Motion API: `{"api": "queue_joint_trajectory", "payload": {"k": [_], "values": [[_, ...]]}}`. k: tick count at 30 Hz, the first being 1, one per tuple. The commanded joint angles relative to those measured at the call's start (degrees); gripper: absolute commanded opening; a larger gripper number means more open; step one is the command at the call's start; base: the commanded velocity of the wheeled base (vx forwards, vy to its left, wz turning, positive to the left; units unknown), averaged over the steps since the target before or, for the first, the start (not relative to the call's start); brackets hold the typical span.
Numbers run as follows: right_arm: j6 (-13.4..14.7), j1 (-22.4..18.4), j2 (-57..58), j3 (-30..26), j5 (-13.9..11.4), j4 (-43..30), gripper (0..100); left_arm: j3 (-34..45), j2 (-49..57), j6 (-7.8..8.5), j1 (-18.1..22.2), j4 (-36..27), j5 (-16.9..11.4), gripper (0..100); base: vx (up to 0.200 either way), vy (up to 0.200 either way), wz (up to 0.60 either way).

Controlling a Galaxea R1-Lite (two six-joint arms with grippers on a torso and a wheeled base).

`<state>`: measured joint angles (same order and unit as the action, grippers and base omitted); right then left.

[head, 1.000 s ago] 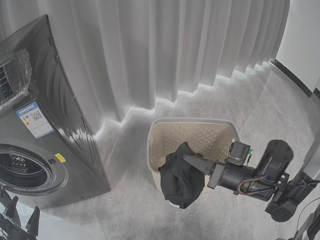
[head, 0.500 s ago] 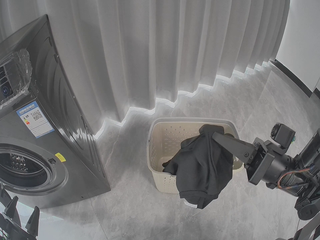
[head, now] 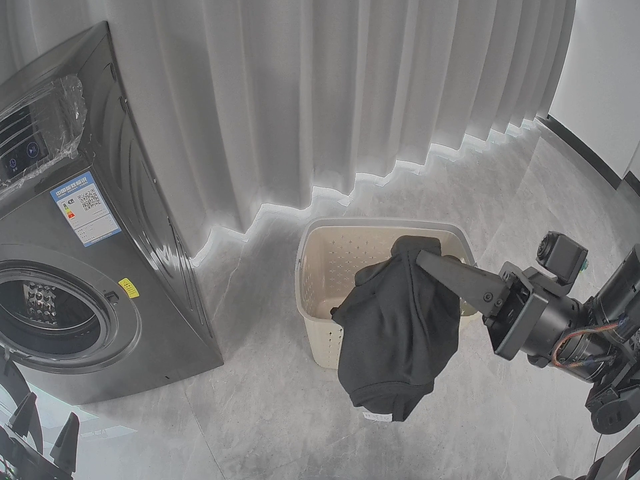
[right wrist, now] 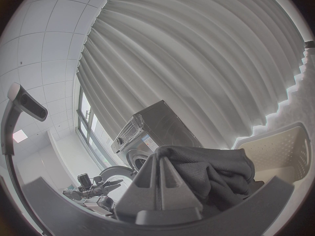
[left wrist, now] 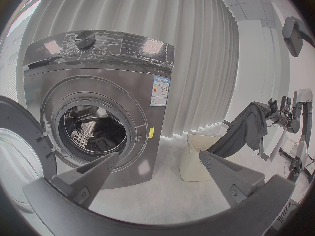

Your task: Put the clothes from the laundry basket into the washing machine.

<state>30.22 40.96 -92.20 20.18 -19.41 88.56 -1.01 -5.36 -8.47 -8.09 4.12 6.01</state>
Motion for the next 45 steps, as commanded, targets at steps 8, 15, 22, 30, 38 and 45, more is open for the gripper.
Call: {"api": "queue_joint_trajectory", "payload": {"k": [8, 15, 22, 30, 38, 45], "values": [[0.10, -4.22, -2.90, 2.85, -2.30, -0.67, 0, 1.01, -0.09, -0.23, 0.01, 0.01, -0.03, 100, -0.175, 0.000, 0.00], [-0.07, -4.57, -3.16, 0.65, -11.71, -0.06, 0, 1.01, -0.09, -0.23, 0.01, 0.01, -0.03, 100, 0.000, 0.000, 0.00], [-1.39, -4.84, -3.16, -2.86, -22.52, 0.12, 0, 1.01, -0.09, -0.23, 0.01, 0.01, -0.03, 100, 0.000, 0.000, 0.00], [-1.66, -6.16, -4.75, -2.60, -22.34, 0.12, 0, 1.01, -0.09, -0.49, 0.01, 0.01, -0.03, 100, -0.050, 0.000, 0.00], [-1.22, -6.16, -4.83, -2.07, -22.43, 0.12, 0, 1.01, -0.09, -0.84, 0.01, 0.01, -0.03, 100, -0.200, 0.000, 0.00], [-1.48, -4.22, -3.16, -3.65, -23.04, 0.03, 0, 1.01, -0.09, -0.84, 0.01, 0.10, -0.03, 100, -0.143, 0.000, 0.00]]}}
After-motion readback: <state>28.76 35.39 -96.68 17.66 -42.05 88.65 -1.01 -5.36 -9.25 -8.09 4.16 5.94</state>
